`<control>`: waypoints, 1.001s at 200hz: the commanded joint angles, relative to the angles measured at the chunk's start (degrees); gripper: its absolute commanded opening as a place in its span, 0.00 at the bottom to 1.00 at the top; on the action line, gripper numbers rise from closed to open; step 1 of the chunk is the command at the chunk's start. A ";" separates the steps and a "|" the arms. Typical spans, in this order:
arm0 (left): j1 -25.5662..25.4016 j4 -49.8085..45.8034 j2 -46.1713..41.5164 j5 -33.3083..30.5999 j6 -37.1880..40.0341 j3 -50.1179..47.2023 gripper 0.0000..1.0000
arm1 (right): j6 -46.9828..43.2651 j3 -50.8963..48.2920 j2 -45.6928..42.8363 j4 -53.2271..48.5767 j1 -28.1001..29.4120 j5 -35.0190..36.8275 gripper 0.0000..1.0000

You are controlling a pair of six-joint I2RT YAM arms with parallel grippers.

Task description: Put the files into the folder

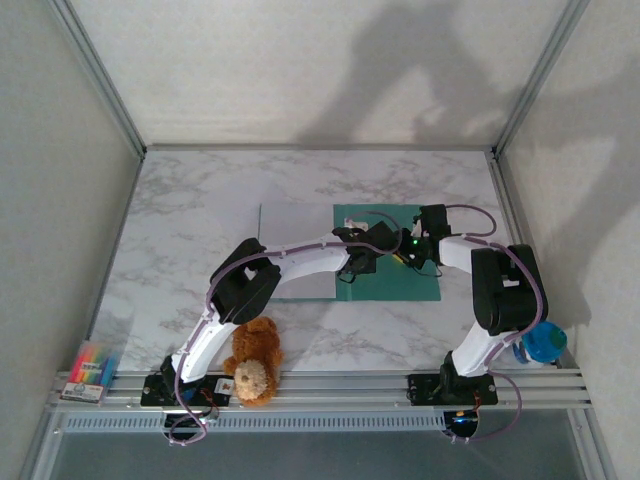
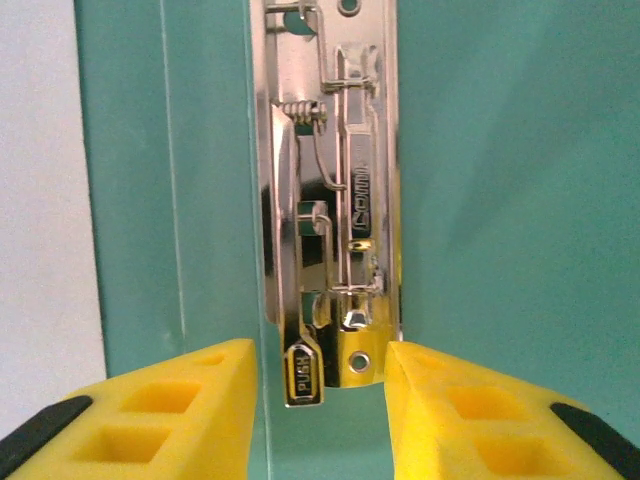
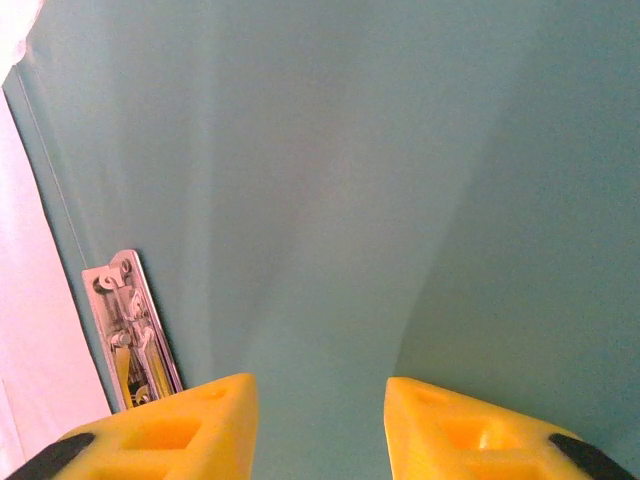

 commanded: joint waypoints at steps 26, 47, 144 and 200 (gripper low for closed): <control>-0.30 -3.07 -1.32 -2.57 -1.75 1.23 0.32 | -0.48 0.57 1.01 -1.36 0.35 0.04 0.38; -0.28 -2.73 -1.23 -2.14 -1.78 0.93 0.28 | -0.48 0.49 0.85 -1.33 0.40 -0.05 0.38; -0.32 -2.79 -1.50 -1.13 -1.67 1.27 0.25 | -0.64 0.21 0.94 -0.70 0.43 -0.46 0.39; -0.16 -3.38 -1.70 -1.61 -1.76 2.05 0.30 | -0.76 0.32 1.22 -0.91 0.60 -0.81 0.39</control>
